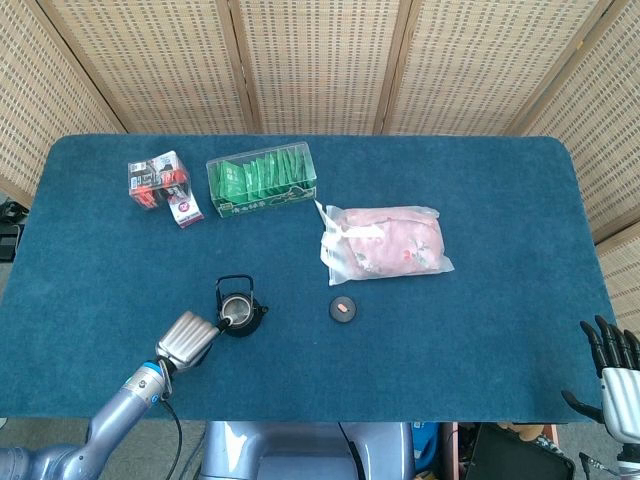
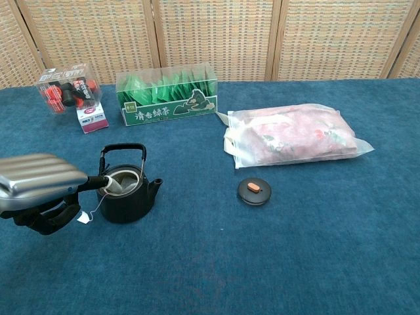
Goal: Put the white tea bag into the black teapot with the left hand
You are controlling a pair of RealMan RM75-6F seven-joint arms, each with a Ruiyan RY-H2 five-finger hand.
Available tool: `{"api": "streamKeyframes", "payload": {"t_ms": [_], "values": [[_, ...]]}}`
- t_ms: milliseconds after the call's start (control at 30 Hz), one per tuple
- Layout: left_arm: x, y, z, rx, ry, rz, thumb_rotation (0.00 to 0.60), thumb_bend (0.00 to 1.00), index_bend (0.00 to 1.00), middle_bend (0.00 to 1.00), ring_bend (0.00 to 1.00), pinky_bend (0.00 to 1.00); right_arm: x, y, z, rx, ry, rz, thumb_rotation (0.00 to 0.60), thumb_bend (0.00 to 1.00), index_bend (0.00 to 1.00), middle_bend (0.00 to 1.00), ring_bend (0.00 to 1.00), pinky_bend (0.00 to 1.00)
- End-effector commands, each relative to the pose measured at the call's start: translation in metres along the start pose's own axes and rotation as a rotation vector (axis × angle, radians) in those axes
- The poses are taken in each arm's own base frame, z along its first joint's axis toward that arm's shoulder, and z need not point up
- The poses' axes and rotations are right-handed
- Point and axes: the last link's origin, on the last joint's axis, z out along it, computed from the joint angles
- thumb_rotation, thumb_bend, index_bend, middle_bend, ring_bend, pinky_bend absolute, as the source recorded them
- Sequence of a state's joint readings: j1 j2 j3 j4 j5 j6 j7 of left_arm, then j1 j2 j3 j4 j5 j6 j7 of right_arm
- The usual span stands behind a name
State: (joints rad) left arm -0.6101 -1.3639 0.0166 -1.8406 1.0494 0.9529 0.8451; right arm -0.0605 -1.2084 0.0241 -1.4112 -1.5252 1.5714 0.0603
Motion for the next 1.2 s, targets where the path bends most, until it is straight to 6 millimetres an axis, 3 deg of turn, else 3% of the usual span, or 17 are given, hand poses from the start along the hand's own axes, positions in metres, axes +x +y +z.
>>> {"api": "streamKeyframes", "payload": {"t_ms": [33,567,733,833,1067,1133,1200], "values": [[0.005,0.0,-0.005,0.001,0.042,-0.024,0.6,0.73,0.13,0.83,0.74,0.64,0.001,0.0,-0.001,0.0,0.002,0.0,0.6,0.1,0.03,0.07,0.0,0.0],[0.012,-0.016,-0.047,0.016,0.15,-0.062,0.6,0.73,0.12,0.79,0.73,0.64,0.001,-0.003,0.001,0.016,0.003,0.003,0.6,0.1,0.03,0.07,0.0,0.0],[0.012,-0.025,-0.06,0.058,0.224,-0.088,0.6,0.73,0.12,0.65,0.61,0.61,0.001,-0.003,0.001,0.017,0.006,0.003,0.6,0.1,0.03,0.07,0.0,0.0],[0.009,-0.03,-0.067,0.086,0.265,-0.103,0.6,0.73,0.12,0.5,0.48,0.5,0.002,-0.003,0.001,0.018,0.007,0.003,0.6,0.1,0.03,0.07,0.0,0.0],[-0.005,-0.05,-0.091,0.172,0.313,-0.149,0.6,0.58,0.1,0.1,0.07,0.05,0.002,-0.005,0.003,0.034,0.012,0.004,0.6,0.1,0.03,0.07,0.0,0.0],[-0.008,-0.054,-0.098,0.188,0.343,-0.169,0.6,0.52,0.08,0.02,0.01,0.0,0.002,-0.006,0.003,0.039,0.013,0.005,0.6,0.1,0.03,0.07,0.0,0.0],[-0.013,-0.059,-0.106,0.203,0.379,-0.199,0.6,0.48,0.06,0.0,0.0,0.0,0.003,-0.006,0.004,0.044,0.014,0.005,0.6,0.1,0.03,0.07,0.0,0.0]]}}
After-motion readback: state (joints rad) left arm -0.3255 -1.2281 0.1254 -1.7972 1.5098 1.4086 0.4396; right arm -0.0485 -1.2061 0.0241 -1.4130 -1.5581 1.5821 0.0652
